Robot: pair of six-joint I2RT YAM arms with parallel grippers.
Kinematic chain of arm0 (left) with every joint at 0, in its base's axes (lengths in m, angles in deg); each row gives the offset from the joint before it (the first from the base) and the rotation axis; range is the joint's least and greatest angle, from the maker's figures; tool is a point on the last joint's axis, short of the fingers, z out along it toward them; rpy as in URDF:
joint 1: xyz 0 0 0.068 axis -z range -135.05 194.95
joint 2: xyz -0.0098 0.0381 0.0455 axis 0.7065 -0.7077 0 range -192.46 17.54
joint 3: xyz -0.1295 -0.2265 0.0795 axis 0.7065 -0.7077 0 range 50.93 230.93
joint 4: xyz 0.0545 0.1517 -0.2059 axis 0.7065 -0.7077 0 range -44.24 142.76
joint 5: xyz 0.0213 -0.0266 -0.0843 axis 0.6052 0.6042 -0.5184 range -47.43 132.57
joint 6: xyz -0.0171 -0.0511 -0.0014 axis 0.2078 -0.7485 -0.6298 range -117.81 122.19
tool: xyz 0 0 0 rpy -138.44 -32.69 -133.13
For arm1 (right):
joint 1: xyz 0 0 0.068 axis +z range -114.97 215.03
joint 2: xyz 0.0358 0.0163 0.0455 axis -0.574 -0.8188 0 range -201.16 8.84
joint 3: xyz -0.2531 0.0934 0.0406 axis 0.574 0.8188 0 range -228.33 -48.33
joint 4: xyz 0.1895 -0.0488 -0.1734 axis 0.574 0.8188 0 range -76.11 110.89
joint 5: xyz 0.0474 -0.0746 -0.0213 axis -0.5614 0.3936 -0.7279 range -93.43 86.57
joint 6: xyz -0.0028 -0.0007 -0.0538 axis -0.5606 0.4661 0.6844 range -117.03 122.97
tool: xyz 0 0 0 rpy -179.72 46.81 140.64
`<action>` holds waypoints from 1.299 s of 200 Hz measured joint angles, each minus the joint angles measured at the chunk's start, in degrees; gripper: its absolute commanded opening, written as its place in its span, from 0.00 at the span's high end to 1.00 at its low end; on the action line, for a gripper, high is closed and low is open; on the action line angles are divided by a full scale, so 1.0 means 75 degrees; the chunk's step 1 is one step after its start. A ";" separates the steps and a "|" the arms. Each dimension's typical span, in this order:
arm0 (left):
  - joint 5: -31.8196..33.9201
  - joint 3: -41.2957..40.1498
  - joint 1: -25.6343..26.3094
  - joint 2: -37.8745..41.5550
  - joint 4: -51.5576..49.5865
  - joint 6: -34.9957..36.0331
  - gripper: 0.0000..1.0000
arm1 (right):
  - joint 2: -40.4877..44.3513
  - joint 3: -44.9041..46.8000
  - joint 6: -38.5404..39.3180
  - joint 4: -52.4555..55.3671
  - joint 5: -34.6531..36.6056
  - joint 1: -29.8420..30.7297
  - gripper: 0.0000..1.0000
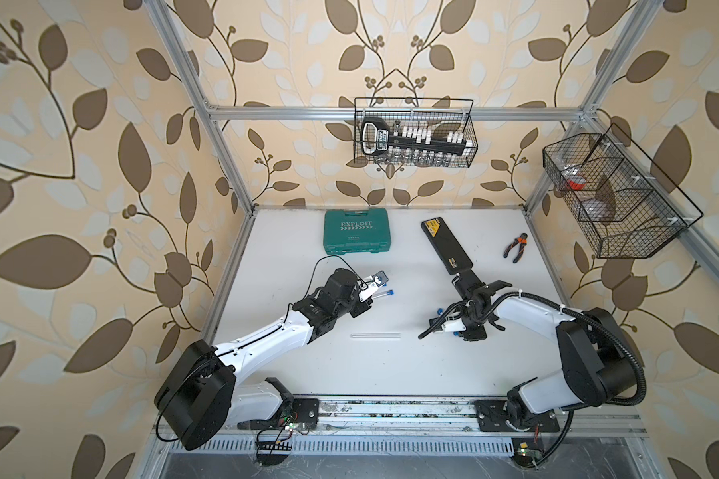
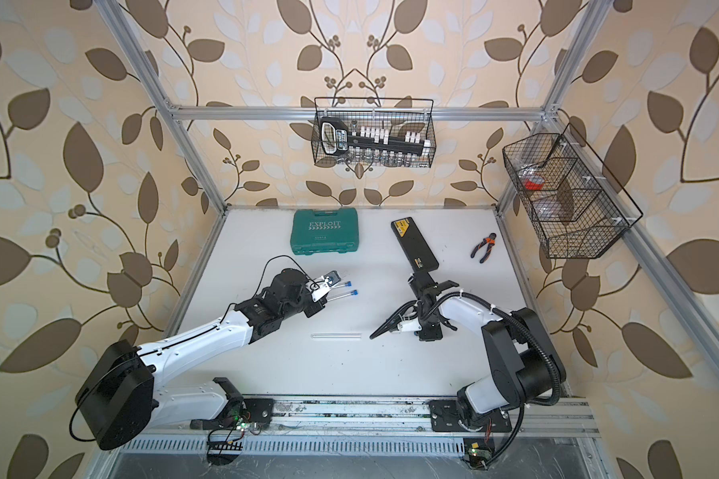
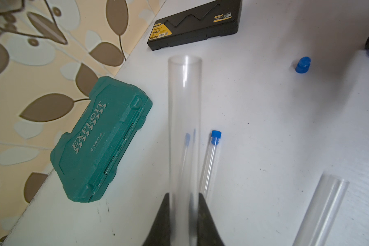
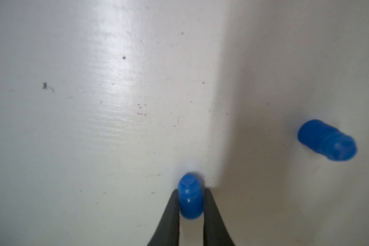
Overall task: Insert stoppers into test tubes
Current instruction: Pick up the stopper from the center of the board, then insert the stopper into the test tube.
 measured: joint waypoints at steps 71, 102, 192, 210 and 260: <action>0.0000 -0.0070 0.0000 0.0000 -0.0003 0.0017 1.00 | -0.0131 -0.0111 -0.0262 0.0114 -0.0501 0.0000 0.89; 0.0003 -0.0073 0.0000 0.0000 -0.0003 0.0017 1.00 | -0.0143 -0.0122 -0.0414 0.0157 -0.0778 0.0000 0.90; 0.0067 -0.0087 0.0000 -0.0117 -0.0020 0.0335 1.00 | 0.0545 -0.0128 -0.1609 0.0283 -0.1821 -0.0038 0.92; 0.0064 -0.0087 0.0003 -0.0242 -0.0023 0.0548 1.00 | 0.0749 -0.0213 -0.2002 0.0303 -0.1938 -0.0038 0.92; 0.0332 0.0012 0.0463 -0.1125 -0.0624 0.1649 1.00 | 0.1032 -0.0755 -0.2964 0.0321 -0.2025 0.0134 0.91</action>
